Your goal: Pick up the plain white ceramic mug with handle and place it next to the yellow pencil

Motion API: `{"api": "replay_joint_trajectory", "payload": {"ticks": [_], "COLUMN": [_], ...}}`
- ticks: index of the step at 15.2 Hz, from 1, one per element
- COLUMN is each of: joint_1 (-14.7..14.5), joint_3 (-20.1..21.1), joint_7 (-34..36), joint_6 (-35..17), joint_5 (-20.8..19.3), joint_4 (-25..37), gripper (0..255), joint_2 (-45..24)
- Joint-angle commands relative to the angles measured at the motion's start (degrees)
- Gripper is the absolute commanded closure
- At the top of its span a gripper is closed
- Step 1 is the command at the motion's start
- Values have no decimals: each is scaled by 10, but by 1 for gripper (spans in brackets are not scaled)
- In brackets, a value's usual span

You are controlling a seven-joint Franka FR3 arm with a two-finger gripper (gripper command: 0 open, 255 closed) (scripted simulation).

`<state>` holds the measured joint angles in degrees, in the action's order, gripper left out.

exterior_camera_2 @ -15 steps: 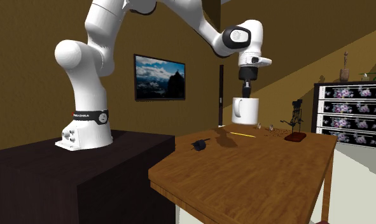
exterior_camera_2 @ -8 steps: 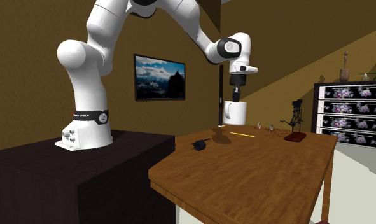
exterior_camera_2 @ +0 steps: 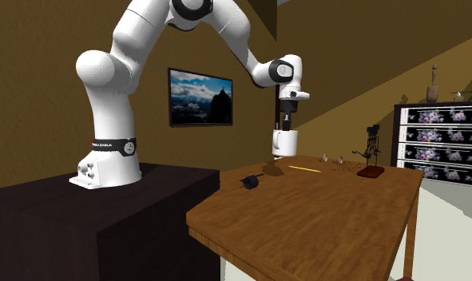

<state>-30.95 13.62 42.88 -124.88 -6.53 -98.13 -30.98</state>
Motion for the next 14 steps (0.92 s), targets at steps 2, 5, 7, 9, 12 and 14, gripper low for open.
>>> {"api": "replay_joint_trajectory", "payload": {"ticks": [2, 5, 7, 9, 12, 14], "joint_1": [-30, -61, -82, -104, -137, -159], "joint_3": [5, 8, 10, 11, 12, 12], "joint_7": [36, 70, 91, 112, 141, 159], "joint_6": [1, 7, 13, 21, 36, 50], "joint_5": [-6, -13, -17, -21, -27, -31], "joint_4": [21, 54, 80, 110, 162, 204], "gripper": [255, 255, 255, 255, 255, 255], "joint_2": [-21, -47, -67, -89, -126, -154]}}
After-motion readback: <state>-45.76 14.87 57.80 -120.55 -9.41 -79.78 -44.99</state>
